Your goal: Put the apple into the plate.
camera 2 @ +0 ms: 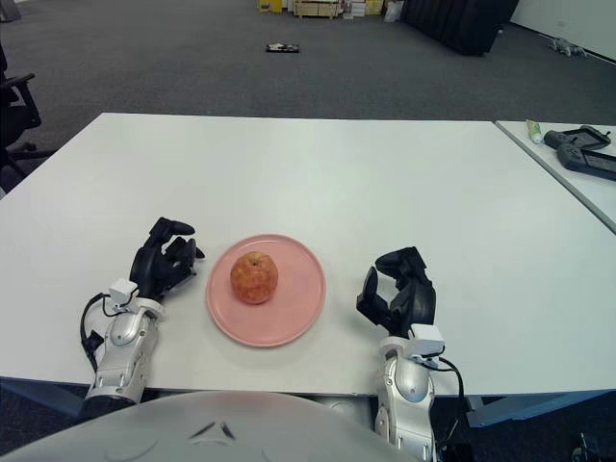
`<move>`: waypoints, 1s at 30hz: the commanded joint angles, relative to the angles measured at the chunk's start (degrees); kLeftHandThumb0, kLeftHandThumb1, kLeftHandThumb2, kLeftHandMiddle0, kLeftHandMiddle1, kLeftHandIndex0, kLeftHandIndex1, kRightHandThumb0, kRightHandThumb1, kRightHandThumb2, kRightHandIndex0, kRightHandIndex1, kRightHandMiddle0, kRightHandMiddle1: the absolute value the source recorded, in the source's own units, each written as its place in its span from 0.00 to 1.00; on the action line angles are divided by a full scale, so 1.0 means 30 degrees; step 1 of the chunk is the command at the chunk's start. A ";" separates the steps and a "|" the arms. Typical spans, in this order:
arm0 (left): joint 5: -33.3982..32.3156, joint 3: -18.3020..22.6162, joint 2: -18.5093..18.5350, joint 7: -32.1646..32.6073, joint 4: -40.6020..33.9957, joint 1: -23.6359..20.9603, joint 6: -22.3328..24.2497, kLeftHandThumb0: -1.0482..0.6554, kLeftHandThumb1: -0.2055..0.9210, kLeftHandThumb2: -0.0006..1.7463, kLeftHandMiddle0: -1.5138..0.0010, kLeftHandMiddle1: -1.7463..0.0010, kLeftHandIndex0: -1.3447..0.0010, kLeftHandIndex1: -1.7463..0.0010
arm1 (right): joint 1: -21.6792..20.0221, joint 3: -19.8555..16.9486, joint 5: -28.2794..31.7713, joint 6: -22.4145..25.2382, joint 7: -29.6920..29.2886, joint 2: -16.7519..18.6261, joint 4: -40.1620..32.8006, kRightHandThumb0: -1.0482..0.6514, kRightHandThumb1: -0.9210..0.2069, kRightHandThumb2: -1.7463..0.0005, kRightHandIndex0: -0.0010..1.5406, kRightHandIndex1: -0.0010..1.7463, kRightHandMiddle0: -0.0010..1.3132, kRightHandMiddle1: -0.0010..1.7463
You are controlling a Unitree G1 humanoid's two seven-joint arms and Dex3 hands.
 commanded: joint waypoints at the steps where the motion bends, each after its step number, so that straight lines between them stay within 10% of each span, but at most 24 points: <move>1: 0.0397 0.0045 0.0005 0.0393 -0.0288 0.0096 0.0332 0.38 0.74 0.54 0.59 0.00 0.72 0.00 | -0.0353 -0.0066 0.0029 0.0188 0.0073 -0.0142 -0.0002 0.36 0.43 0.33 0.74 1.00 0.39 1.00; 30: 0.0194 0.0333 -0.0469 0.0733 -0.0122 -0.0052 -0.0360 0.38 0.72 0.55 0.55 0.00 0.71 0.00 | -0.0827 -0.0026 0.0120 0.1929 0.0193 -0.0418 -0.0838 0.36 0.44 0.32 0.73 1.00 0.40 1.00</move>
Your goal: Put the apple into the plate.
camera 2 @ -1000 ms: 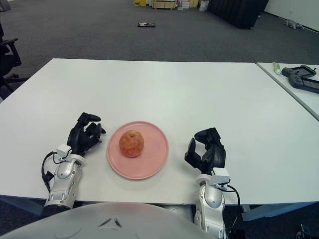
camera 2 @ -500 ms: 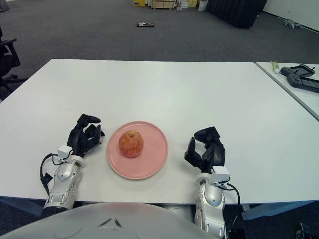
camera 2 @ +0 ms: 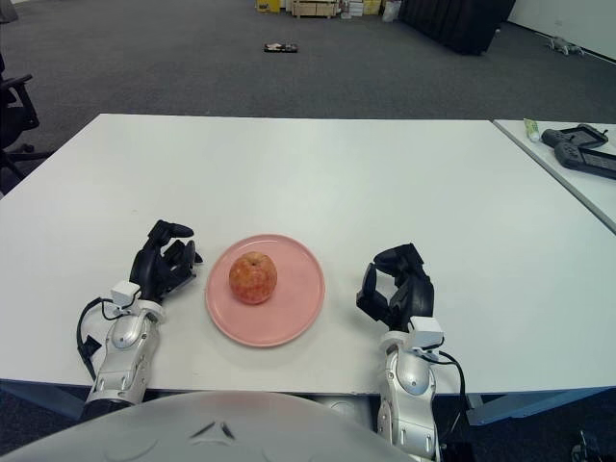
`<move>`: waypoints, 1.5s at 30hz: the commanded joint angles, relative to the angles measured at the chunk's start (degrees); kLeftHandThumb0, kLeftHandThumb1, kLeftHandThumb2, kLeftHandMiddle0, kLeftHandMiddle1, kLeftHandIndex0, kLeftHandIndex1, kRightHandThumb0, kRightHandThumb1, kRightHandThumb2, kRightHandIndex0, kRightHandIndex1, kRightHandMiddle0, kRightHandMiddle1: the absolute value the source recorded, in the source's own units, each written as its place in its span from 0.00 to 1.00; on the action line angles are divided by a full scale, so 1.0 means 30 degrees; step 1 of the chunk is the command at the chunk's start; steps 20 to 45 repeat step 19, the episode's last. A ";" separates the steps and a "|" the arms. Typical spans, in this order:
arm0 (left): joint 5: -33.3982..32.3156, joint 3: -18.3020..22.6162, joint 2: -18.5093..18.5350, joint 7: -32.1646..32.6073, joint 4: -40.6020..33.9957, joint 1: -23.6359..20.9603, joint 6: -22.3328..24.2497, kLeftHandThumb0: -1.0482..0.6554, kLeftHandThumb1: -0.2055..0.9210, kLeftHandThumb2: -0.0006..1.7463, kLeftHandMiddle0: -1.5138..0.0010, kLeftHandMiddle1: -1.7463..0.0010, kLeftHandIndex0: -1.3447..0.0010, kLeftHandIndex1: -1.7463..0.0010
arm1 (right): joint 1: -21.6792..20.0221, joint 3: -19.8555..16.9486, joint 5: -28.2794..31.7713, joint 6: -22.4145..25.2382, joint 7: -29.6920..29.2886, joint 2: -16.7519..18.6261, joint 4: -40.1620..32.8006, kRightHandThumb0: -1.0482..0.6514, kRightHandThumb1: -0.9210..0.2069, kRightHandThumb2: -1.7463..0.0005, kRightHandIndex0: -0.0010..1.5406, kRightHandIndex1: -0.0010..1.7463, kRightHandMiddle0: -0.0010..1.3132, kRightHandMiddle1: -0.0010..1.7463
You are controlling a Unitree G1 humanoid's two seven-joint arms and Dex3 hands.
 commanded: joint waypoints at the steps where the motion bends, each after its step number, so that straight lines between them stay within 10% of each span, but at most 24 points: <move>1: -0.0288 0.0174 -0.0076 -0.0027 0.0047 -0.0219 -0.0303 0.38 0.72 0.55 0.55 0.00 0.71 0.00 | -0.0362 0.0025 0.0117 0.0334 0.0088 -0.0064 -0.0460 0.36 0.44 0.32 0.73 1.00 0.40 1.00; 45: 0.0138 0.0412 0.0170 0.0110 -0.0292 0.0367 -0.0563 0.38 0.69 0.57 0.54 0.00 0.69 0.00 | 0.0271 0.0465 0.0618 0.0138 0.0543 0.0323 -0.0688 0.36 0.43 0.33 0.74 1.00 0.39 1.00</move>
